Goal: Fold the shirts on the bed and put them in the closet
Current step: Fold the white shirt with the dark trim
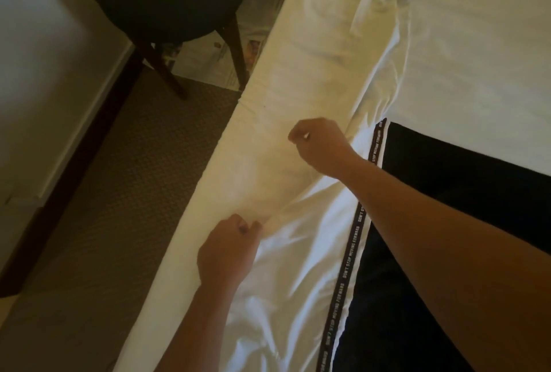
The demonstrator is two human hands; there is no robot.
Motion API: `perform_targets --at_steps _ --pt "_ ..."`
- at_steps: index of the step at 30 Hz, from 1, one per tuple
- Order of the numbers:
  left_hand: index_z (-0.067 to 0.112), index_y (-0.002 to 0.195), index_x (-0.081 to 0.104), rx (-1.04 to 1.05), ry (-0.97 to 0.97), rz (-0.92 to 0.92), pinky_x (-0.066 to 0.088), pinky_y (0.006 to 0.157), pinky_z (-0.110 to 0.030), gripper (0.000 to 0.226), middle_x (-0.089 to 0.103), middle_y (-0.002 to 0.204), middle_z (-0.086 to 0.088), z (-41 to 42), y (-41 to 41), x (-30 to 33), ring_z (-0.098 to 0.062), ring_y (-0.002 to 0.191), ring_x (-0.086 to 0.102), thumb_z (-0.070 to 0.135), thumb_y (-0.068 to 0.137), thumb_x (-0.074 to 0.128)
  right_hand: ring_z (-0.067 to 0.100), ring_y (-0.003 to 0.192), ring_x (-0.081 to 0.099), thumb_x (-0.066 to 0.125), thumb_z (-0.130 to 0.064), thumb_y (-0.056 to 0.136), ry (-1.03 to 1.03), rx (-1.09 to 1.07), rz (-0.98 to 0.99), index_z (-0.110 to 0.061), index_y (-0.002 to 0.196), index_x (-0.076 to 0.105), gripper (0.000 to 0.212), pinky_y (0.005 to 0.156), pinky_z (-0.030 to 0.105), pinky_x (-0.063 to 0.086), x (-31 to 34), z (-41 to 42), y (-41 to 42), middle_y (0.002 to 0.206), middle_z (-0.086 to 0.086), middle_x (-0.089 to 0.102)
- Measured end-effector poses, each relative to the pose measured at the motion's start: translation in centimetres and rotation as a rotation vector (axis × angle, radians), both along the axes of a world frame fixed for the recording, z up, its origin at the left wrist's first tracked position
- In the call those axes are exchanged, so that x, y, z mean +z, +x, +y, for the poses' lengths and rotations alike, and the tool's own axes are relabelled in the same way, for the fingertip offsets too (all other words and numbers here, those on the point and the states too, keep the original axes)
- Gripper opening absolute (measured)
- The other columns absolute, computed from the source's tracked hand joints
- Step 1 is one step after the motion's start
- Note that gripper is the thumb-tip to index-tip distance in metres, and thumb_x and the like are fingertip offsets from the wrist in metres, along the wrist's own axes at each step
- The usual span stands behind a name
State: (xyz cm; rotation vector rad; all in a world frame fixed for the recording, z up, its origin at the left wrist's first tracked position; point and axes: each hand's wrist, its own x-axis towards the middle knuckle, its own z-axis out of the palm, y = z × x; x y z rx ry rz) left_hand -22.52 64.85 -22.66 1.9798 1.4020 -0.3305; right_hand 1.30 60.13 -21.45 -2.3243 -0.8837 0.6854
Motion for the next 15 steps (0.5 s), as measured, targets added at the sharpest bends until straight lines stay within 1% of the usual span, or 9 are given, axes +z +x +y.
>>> perform_targets --at_steps 2,4,7,9,10,12,13,14,15 --pt "0.022 0.076 0.056 0.007 0.017 0.045 0.048 0.081 -0.038 0.035 0.063 0.085 0.003 0.1 -1.1 0.2 -0.027 0.083 0.058 0.052 0.093 0.048 0.021 0.118 0.052 0.05 -0.006 0.089 -0.214 0.235 -0.103 -0.024 0.113 0.071 0.037 0.102 0.039 0.041 -0.5 -0.6 -1.0 0.12 -0.003 0.067" --pt "0.023 0.08 0.057 0.031 -0.014 0.054 0.047 0.082 -0.037 0.038 0.064 0.088 0.004 0.2 -2.0 0.1 -0.028 0.087 0.058 0.057 0.093 0.046 0.024 0.121 0.045 0.053 -0.014 0.087 -0.403 0.401 -0.225 -0.029 0.114 0.068 0.035 0.101 0.041 0.034 -0.6 -1.0 -1.0 0.122 -0.004 0.06" --pt "0.02 0.084 0.057 0.058 -0.08 0.07 0.042 0.077 -0.037 0.035 0.064 0.091 0.001 0.5 -2.6 -0.2 -0.029 0.089 0.058 0.054 0.089 0.051 0.026 0.113 0.038 0.054 -0.026 0.086 -0.642 0.526 -0.32 -0.028 0.107 0.067 0.024 0.097 0.046 0.028 -0.5 -1.0 -0.8 0.112 0.0 0.053" --pt "0.019 0.083 0.057 0.094 -0.124 0.044 0.04 0.074 -0.035 0.028 0.065 0.089 0.0 0.6 -3.0 -0.3 -0.029 0.088 0.059 0.047 0.087 0.057 0.025 0.107 0.036 0.051 -0.029 0.087 -0.78 0.6 -0.352 -0.025 0.103 0.064 0.021 0.1 0.049 0.024 -0.4 -0.6 -1.2 0.105 -0.001 0.054" --pt "0.02 0.081 0.059 0.129 -0.152 -0.009 0.04 0.07 -0.034 0.021 0.065 0.084 0.001 0.5 -3.3 -0.1 -0.027 0.085 0.06 0.04 0.086 0.061 0.025 0.104 0.039 0.051 -0.027 0.086 -0.822 0.631 -0.376 -0.023 0.1 0.061 0.017 0.103 0.051 0.023 -0.3 -0.4 -1.5 0.099 -0.002 0.056" --pt "0.018 0.075 0.063 0.224 -0.202 -0.173 0.04 0.06 -0.03 0.009 0.064 0.068 0.005 0.3 -3.6 0.4 -0.02 0.071 0.06 0.022 0.082 0.066 0.024 0.094 0.049 0.054 -0.023 0.085 -0.845 0.654 -0.403 -0.02 0.09 0.052 0.006 0.105 0.051 0.022 -0.2 0.1 -1.8 0.086 -0.002 0.057" --pt "0.017 0.073 0.064 0.27 -0.205 -0.258 0.04 0.055 -0.027 0.008 0.062 0.061 0.008 0.2 -3.7 0.8 -0.014 0.062 0.057 0.016 0.08 0.067 0.024 0.091 0.054 0.054 -0.02 0.085 -0.826 0.639 -0.399 -0.018 0.088 0.05 0.005 0.102 0.048 0.026 -0.2 0.4 -1.8 0.085 -0.002 0.058" --pt "0.017 0.074 0.064 0.324 -0.195 -0.342 0.039 0.051 -0.025 0.008 0.06 0.057 0.01 0.2 -3.9 1.1 -0.009 0.055 0.054 0.012 0.08 0.067 0.026 0.093 0.059 0.053 -0.018 0.086 -0.749 0.589 -0.378 -0.015 0.09 0.053 0.005 0.099 0.045 0.032 -0.3 0.7 -1.7 0.091 0.001 0.061" --pt "0.017 0.075 0.065 0.388 -0.171 -0.428 0.039 0.049 -0.022 0.01 0.058 0.057 0.012 0.3 -4.0 1.3 -0.005 0.051 0.05 0.009 0.081 0.067 0.03 0.099 0.062 0.053 -0.016 0.088 -0.618 0.486 -0.34 -0.011 0.096 0.06 0.012 0.096 0.041 0.039 -0.5 1.1 -1.2 0.1 0.005 0.065"
